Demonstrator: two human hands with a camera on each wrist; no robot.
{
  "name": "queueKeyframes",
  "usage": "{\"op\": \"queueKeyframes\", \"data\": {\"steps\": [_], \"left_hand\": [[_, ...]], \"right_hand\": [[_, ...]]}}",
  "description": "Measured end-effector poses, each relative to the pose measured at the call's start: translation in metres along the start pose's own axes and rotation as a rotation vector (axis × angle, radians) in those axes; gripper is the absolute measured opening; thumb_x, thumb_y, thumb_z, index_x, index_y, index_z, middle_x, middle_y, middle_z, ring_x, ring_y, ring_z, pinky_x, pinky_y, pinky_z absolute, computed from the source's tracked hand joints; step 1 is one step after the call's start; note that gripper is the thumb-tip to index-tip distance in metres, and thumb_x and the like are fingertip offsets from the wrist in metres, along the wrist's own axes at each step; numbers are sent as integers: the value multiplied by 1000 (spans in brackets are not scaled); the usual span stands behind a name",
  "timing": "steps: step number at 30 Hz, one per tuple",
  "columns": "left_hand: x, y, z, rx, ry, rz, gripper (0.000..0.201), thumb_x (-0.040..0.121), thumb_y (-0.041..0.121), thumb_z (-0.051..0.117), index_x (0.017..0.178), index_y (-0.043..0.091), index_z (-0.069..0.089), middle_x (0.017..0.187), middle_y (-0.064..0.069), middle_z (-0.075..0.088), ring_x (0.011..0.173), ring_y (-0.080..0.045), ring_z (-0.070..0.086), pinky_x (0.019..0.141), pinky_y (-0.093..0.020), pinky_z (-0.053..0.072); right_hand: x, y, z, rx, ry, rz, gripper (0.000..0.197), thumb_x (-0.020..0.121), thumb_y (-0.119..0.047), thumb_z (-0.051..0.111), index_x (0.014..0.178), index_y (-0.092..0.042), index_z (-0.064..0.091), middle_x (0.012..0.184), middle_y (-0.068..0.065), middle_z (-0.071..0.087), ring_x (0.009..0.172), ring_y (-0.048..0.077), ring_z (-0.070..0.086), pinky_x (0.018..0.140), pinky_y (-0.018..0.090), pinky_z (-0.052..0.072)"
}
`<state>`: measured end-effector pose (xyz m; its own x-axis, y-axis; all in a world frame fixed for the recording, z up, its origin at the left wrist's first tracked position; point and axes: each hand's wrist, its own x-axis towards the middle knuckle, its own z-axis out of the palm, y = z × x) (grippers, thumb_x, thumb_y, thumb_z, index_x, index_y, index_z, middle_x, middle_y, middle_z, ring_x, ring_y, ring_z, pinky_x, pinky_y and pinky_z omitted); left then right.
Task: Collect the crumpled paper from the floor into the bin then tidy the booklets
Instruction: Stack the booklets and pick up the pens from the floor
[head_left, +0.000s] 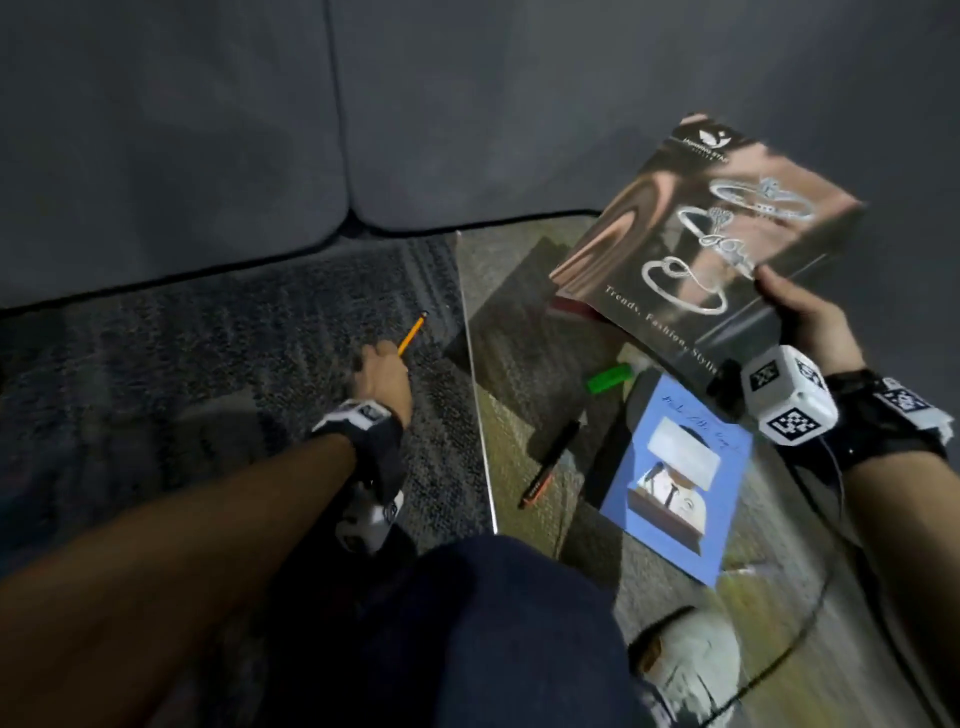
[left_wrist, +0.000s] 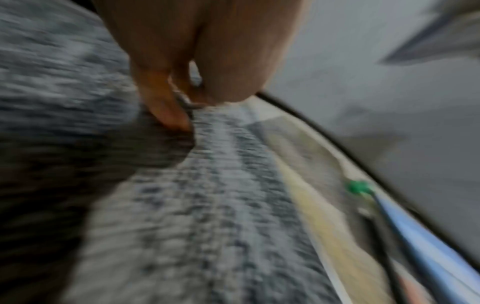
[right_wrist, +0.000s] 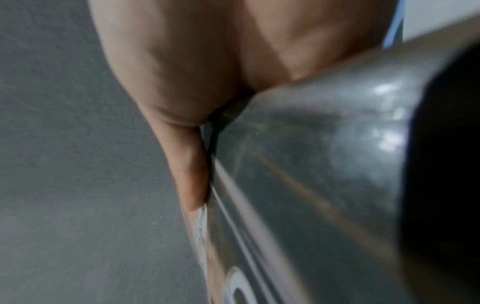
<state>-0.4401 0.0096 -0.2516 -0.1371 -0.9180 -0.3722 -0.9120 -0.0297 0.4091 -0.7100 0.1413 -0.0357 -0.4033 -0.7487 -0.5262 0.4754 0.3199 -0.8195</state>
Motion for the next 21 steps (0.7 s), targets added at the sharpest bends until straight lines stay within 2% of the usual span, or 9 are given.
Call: {"op": "queueKeyframes", "data": {"steps": [2,3,5,7,9,12,15,18,21], "left_hand": [[-15,27,15,-37,-46,155,28,86,-3,41,113,3,44,120,-20,42,103,-46,53,87,-51,41],[-21,42,24,-38,-92,209,30,86,-2,42,115,3,43,121,-20,43,104,-45,53,88,-50,41],[-30,66,48,-46,-179,264,39,87,10,51,123,2,38,125,-21,45,111,-42,52,93,-47,42],[-45,87,68,-17,-295,271,66,83,37,64,130,2,33,129,-21,45,116,-39,49,96,-44,43],[-58,103,86,69,-363,290,87,75,53,69,135,5,27,133,-20,41,118,-37,48,94,-45,44],[-72,119,102,263,-307,436,66,83,40,66,130,10,30,127,-16,43,110,-35,55,83,-43,46],[-68,122,109,287,-283,558,28,94,8,40,121,6,36,112,-18,57,99,-38,60,76,-45,46],[-55,133,97,113,-210,442,24,95,11,40,116,0,38,103,-23,61,94,-40,60,74,-43,45],[-30,166,84,-104,-182,296,30,97,12,40,119,-7,48,108,-27,57,105,-39,55,79,-37,38]], "right_hand": [[4,-12,-15,13,32,-33,43,90,-38,54,126,-16,63,100,4,73,91,25,71,82,42,57],[6,-16,-22,22,56,-53,44,90,-38,54,128,-15,61,104,4,73,99,25,69,86,42,55],[8,-23,-35,46,64,-68,43,93,-35,52,129,-14,60,104,5,73,101,24,69,81,38,56],[9,-28,-46,69,58,-76,44,94,-34,51,132,-13,57,104,5,73,98,23,70,75,36,57],[11,-30,-57,95,62,-73,45,93,-35,52,132,-14,57,110,5,71,101,24,68,81,39,57],[16,-31,-73,112,92,-52,50,87,-33,60,134,-15,56,135,7,56,125,28,54,106,48,41],[16,-31,-79,127,74,-14,57,83,-31,65,136,-14,53,148,8,43,132,32,45,109,53,35],[12,-34,-86,152,72,-2,54,86,-31,62,136,-13,53,148,8,43,130,32,48,106,53,38],[5,-41,-93,155,35,9,49,92,-29,54,138,-13,51,144,7,47,125,29,53,101,50,45]]}}
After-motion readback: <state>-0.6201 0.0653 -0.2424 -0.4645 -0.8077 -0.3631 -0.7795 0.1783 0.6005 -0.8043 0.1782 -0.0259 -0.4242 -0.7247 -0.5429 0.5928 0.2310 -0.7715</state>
